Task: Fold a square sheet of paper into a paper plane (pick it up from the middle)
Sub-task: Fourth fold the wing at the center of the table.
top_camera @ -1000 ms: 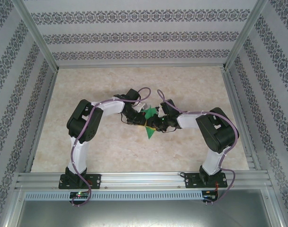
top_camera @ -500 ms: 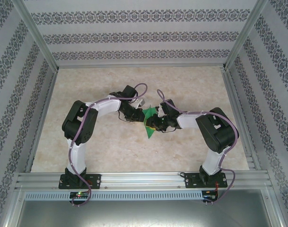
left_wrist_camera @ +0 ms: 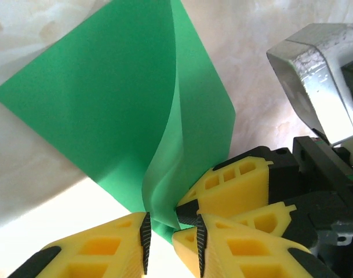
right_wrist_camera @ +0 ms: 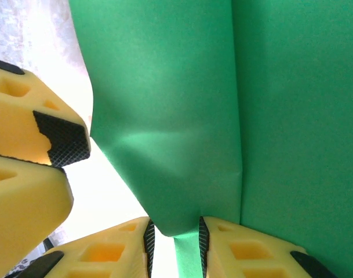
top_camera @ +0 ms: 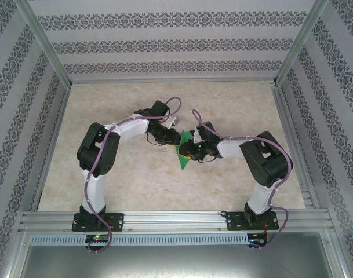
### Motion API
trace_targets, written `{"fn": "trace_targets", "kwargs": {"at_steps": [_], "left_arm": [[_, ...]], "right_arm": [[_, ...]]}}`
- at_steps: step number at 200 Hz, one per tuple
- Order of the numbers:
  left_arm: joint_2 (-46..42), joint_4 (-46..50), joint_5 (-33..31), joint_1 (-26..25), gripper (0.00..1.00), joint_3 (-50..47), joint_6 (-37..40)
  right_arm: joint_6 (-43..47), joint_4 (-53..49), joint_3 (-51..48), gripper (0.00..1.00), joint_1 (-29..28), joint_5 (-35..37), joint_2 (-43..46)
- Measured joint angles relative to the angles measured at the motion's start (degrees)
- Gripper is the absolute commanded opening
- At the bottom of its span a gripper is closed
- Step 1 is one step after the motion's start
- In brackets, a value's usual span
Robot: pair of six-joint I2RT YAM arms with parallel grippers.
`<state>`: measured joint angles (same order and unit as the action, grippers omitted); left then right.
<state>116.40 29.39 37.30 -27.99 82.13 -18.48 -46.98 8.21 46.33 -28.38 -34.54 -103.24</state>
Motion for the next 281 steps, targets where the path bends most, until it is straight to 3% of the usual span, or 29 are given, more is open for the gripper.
{"fn": "trace_targets", "kwargs": {"at_steps": [86,149,281], "left_arm": [[3.9,0.2,-0.1,0.3,0.3,1.7,0.0],[5.8,0.9,-0.6,0.3,0.14,2.7,0.8],[7.0,3.9,-2.1,0.3,0.11,4.5,3.3]], "right_arm": [[0.9,0.7,-0.5,0.29,0.0,-0.3,0.1],[1.0,0.9,-0.9,0.28,0.0,-0.3,0.3],[4.0,-1.2,-1.0,0.11,0.0,0.6,0.3]]}}
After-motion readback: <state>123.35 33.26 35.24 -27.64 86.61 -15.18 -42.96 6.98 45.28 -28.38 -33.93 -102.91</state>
